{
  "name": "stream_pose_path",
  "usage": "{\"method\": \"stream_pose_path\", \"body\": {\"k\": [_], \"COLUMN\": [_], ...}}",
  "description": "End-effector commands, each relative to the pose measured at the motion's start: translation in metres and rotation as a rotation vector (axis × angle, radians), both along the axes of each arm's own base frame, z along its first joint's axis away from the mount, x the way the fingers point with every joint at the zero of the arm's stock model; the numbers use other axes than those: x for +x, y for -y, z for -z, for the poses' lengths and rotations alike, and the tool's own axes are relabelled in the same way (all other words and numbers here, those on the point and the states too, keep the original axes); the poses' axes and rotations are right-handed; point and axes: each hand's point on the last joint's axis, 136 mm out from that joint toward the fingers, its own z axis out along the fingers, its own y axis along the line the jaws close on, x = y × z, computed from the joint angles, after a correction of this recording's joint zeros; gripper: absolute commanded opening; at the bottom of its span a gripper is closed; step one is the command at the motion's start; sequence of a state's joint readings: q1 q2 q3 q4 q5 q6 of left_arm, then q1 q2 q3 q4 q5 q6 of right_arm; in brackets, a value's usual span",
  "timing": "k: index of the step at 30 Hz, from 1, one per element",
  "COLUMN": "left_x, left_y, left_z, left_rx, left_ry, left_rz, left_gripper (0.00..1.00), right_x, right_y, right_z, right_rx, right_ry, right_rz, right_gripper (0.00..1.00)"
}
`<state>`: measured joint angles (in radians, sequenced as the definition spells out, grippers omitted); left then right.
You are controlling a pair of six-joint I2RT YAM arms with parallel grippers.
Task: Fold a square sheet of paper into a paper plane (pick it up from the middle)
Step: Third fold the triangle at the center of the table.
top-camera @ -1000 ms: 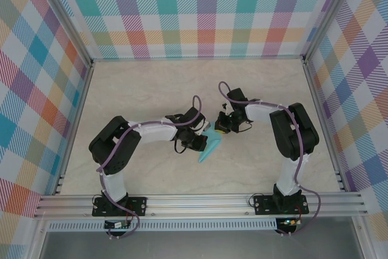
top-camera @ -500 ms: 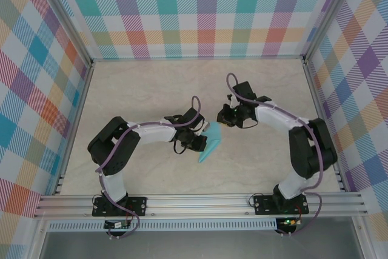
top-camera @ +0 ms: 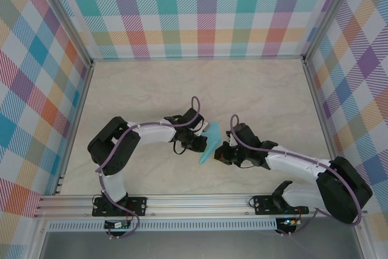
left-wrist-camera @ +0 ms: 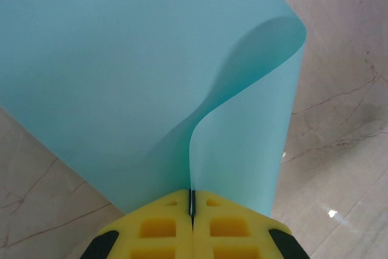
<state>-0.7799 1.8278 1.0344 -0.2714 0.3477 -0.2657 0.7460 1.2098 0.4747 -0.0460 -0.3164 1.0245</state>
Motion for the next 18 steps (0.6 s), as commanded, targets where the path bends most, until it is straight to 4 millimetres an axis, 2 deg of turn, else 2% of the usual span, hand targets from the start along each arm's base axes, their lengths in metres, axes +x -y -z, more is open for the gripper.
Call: {"method": "stream_pose_path", "body": {"k": [1, 4, 18], "left_x": [-0.011, -0.011, -0.015], "left_y": [-0.010, -0.010, -0.008], "left_z": [0.006, 0.007, 0.010], "left_rx": [0.028, 0.027, 0.023], "left_ry": [-0.050, -0.051, -0.070], "left_rz": [0.003, 0.005, 0.019], "left_gripper": [0.03, 0.02, 0.03], "right_x": [0.010, 0.009, 0.011], "right_y": [-0.028, -0.041, -0.061], "right_z": [-0.009, -0.004, 0.012], "right_rx": [0.079, 0.070, 0.052], "right_ry": [0.033, 0.026, -0.026], "right_rz": [0.034, 0.025, -0.010], "right_gripper": [0.00, 0.00, 0.00]}}
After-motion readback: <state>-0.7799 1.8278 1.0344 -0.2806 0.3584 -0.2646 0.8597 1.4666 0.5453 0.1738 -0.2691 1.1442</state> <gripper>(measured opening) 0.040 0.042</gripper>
